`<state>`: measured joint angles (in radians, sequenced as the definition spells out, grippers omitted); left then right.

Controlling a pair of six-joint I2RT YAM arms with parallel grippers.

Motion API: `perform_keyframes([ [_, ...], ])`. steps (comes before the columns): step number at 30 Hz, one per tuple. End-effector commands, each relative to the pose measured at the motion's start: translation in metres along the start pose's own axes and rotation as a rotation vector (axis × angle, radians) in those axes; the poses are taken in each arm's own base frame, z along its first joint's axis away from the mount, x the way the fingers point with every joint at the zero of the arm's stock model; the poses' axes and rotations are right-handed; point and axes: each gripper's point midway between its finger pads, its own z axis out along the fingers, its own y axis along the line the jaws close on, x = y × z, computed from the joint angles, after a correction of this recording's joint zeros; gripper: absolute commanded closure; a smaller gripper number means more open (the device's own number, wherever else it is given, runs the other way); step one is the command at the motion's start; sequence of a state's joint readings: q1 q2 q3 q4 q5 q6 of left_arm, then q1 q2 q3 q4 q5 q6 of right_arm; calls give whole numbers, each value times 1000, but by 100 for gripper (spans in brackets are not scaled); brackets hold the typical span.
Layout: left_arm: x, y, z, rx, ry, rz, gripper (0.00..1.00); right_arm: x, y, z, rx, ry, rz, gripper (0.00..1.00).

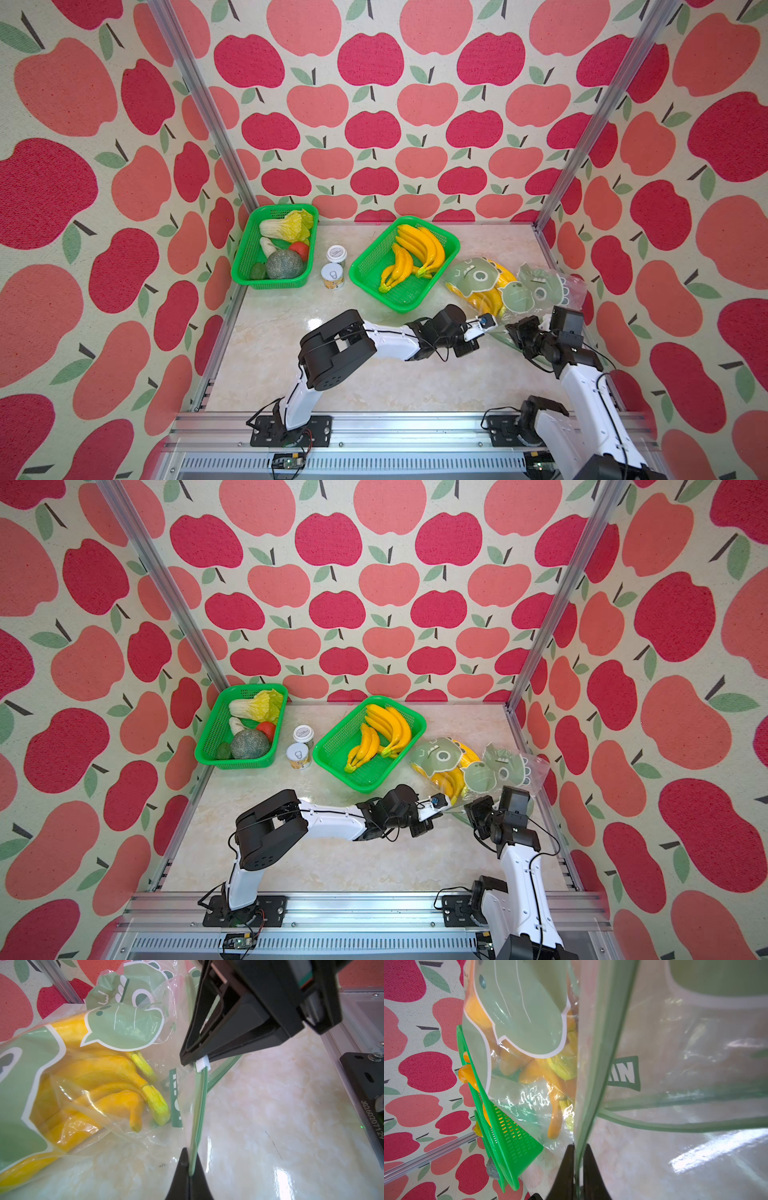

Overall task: Open the zip-top bag and take out the banana
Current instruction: Unzip the zipper on the zipper food storage bag.

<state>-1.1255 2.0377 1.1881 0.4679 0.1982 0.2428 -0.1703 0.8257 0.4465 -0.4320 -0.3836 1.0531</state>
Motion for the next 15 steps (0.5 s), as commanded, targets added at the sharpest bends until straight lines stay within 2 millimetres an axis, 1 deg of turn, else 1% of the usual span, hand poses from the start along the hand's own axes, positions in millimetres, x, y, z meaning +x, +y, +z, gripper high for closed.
perform_keyframes([
  [1, -2, 13, -16, -49, -1, -31, 100, -28, 6, -8, 24, -116, -34, 94],
  [8, 3, 13, -22, -52, -3, -47, 100, -32, 6, -12, 30, -142, -36, 94],
  [11, 2, 10, -21, -37, -2, -50, 100, -26, 10, -8, -9, -113, -43, 93],
  [15, -2, 5, -17, -24, -4, -41, 100, -13, 12, -4, -30, -68, -42, 89],
])
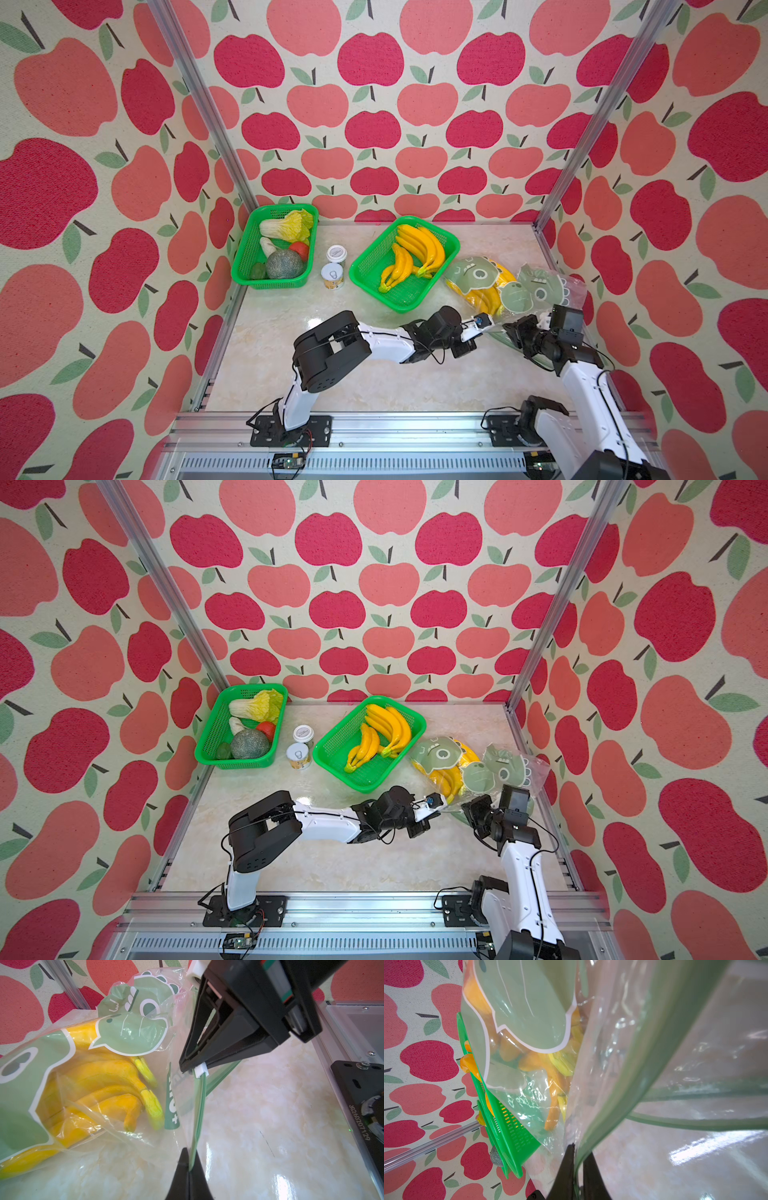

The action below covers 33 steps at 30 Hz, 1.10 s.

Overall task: Open the zip-top bag and take out the banana
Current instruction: Unzip the zipper on the zipper food storage bag.

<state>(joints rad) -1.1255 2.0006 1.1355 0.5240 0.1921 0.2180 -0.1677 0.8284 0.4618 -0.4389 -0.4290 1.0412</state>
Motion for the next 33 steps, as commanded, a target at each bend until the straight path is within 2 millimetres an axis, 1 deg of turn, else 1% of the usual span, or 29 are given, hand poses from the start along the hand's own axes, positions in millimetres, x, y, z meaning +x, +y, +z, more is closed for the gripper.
perform_keyframes([
  [1, 3, 3, -5, -5, 35, -22, 100, -16, 4, -1, -4, -95, -27, 89],
  [4, 3, -1, -2, 3, 36, -17, 100, -9, 3, 0, -13, -82, -22, 88],
  [9, 3, -2, -1, 4, 39, -17, 100, -6, 3, 0, -15, -76, -17, 85],
  [12, 3, -1, 0, 0, 41, -17, 100, -4, 3, 2, -16, -62, -11, 80],
  [20, 3, -1, 2, 1, 42, -21, 100, 13, 5, 4, -22, -16, -14, 79],
  [26, 3, -1, 2, -2, 43, -23, 100, 20, -2, 6, -3, -6, -5, 79],
  [29, 3, 0, 0, -8, 42, -24, 100, 21, -6, 4, 26, -5, -17, 73],
  [33, 2, 1, -1, -15, 41, -23, 100, 20, -11, 3, 63, -11, -37, 72],
])
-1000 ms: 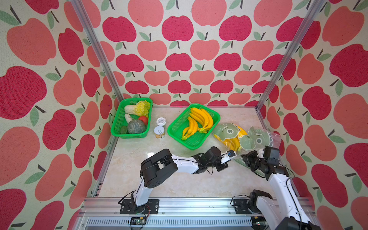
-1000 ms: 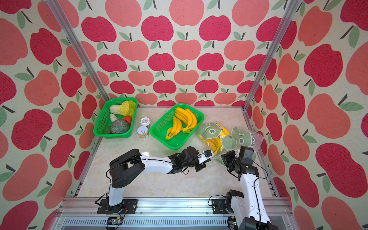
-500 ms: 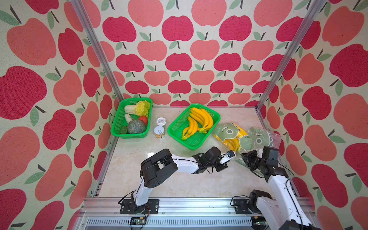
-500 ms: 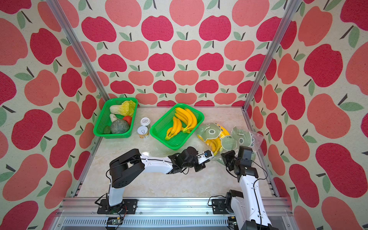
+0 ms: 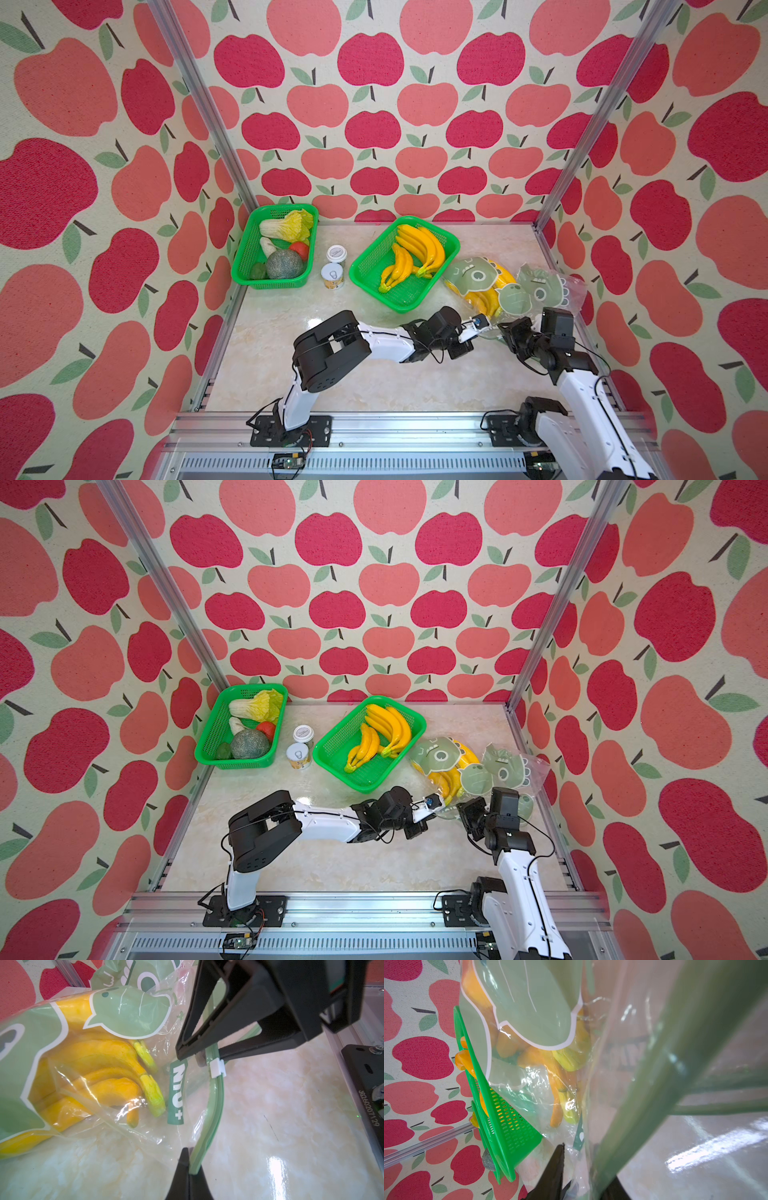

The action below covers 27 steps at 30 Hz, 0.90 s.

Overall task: Open the zip-top bag and take out the banana
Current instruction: Unzip the zipper on the zipper food storage bag.

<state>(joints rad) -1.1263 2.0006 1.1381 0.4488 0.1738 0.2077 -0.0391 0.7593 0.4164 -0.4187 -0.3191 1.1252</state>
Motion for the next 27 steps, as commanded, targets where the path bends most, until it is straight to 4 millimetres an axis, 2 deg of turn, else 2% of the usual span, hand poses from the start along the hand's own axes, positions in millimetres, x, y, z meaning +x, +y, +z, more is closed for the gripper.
perform_keyframes([
  [1, -14, 2, -2, -13, -32, -4, 100, 4, -9, -2, 54, 15, -16, 71],
  [10, -14, 3, -3, -15, -32, -7, 100, 8, -9, -2, 51, 31, -22, 71],
  [18, -11, 2, -1, -10, -26, -11, 100, 11, -4, -4, 27, 34, -7, 81],
  [27, -7, 0, 0, -5, -17, -16, 100, 10, 0, -4, 27, 28, -2, 87],
])
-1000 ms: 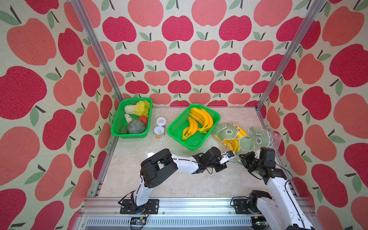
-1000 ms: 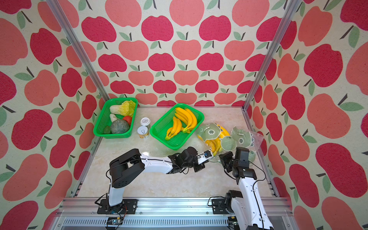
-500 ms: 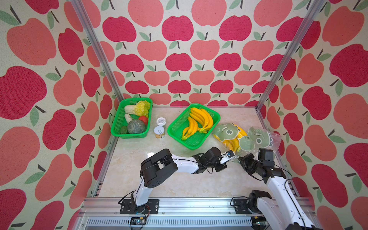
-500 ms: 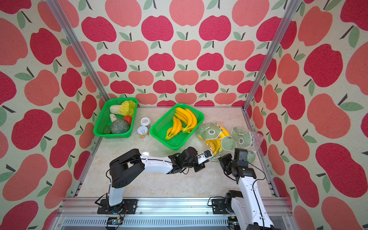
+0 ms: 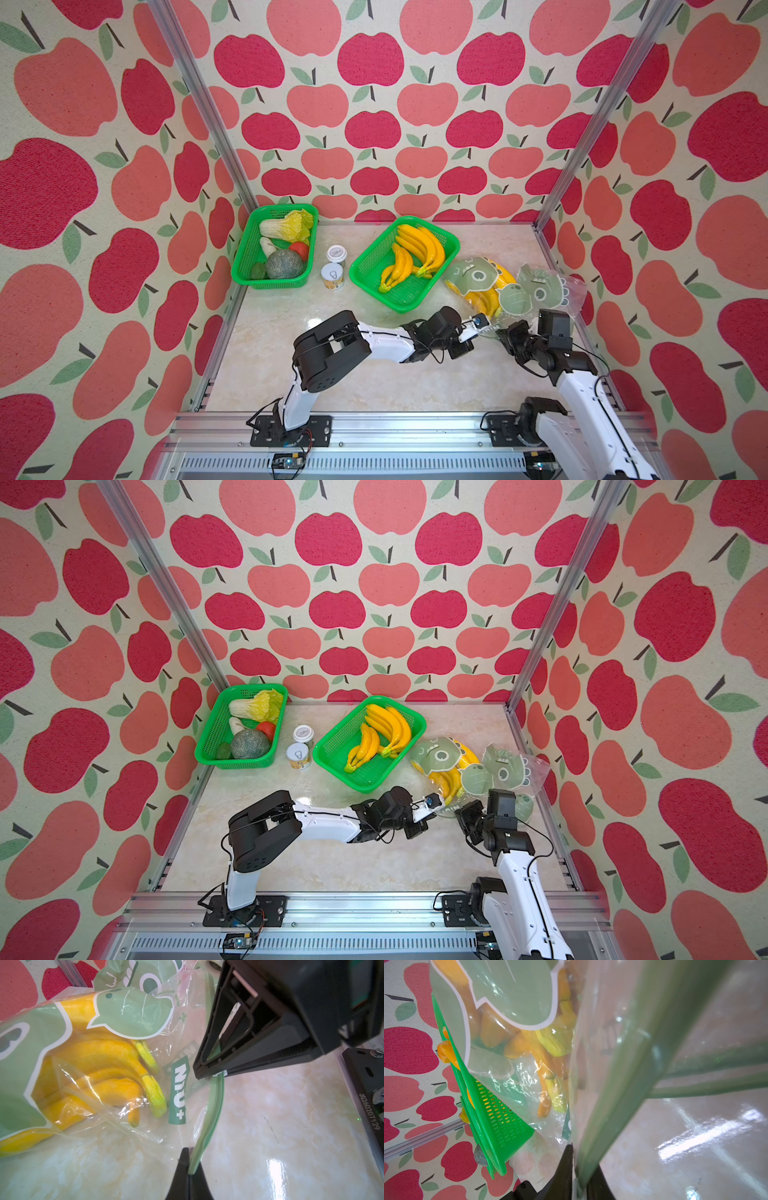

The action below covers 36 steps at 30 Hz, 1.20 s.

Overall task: Open the zip-top bag and take out the banana
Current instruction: Unzip the zipper on the zipper food storage bag.

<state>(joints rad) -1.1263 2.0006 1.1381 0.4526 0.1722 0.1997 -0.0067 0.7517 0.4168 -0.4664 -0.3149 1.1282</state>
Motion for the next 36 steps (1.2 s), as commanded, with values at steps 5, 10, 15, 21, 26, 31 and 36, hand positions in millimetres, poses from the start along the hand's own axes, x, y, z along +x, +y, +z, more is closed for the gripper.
perform_keyframes([
  [5, -3, 0, -6, -11, -17, -10, 100, -15, 9, -7, 29, -54, -10, 90],
  [10, -1, -2, -12, -13, -20, -6, 100, -29, 9, -9, 43, -79, 4, 90],
  [15, 1, -1, -17, -23, -27, -13, 100, -42, 2, -15, 55, -117, 26, 90],
  [21, 2, 0, -21, -31, -32, -15, 100, -47, -3, -18, 66, -141, 28, 90],
  [26, 4, 4, -24, -42, -34, -23, 100, -51, -7, -20, 81, -163, 26, 90],
  [31, 7, 5, -27, -47, -31, -27, 100, -57, -7, -21, 80, -180, 37, 91],
  [36, 10, 4, -28, -46, -25, -27, 100, -64, -3, -23, 67, -207, 41, 92],
])
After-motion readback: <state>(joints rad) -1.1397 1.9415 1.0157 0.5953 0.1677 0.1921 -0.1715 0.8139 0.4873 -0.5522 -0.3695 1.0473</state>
